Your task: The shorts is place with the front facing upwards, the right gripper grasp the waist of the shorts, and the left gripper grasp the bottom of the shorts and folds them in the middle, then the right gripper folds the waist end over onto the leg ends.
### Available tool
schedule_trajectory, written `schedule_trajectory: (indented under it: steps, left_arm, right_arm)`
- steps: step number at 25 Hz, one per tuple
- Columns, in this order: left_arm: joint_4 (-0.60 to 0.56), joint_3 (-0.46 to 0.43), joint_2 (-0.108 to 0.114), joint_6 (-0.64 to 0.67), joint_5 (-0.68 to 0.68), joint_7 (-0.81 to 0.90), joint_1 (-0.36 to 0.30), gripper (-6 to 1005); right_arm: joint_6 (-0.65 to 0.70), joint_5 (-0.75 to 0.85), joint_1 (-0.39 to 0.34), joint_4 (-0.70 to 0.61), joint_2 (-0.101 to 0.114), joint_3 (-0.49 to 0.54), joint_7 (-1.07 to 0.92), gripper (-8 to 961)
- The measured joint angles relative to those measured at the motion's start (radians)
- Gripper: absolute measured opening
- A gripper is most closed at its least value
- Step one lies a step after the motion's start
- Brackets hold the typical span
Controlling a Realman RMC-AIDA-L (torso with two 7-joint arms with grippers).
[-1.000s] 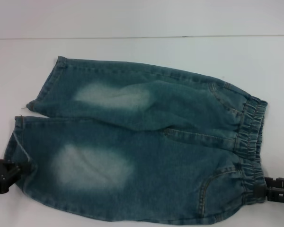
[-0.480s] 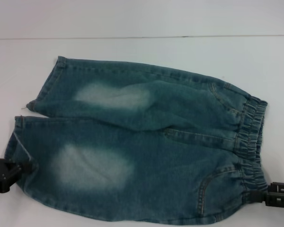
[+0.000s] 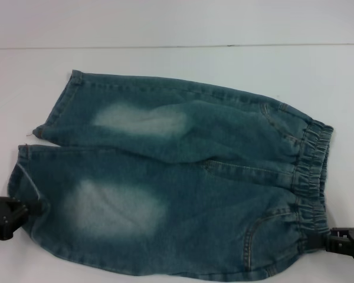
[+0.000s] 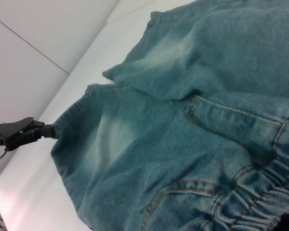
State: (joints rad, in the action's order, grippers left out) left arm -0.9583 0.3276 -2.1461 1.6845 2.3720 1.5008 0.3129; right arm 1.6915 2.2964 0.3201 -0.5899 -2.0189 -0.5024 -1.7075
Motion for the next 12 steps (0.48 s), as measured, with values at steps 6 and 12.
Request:
schedule_trajectory:
  steps: [6,12]
  left_arm:
    - [0.002,-0.003,0.004,0.006,-0.031,0.000,-0.001,1]
    - [0.016,-0.007,0.005,-0.004,-0.120,0.014,0.005,1]
  right_arm:
    - [0.057,-0.013,0.007,0.005,0.008,0.016,-0.008,251]
    - [0.102,-0.023,0.032,0.007,0.012,0.096,-0.048,72]
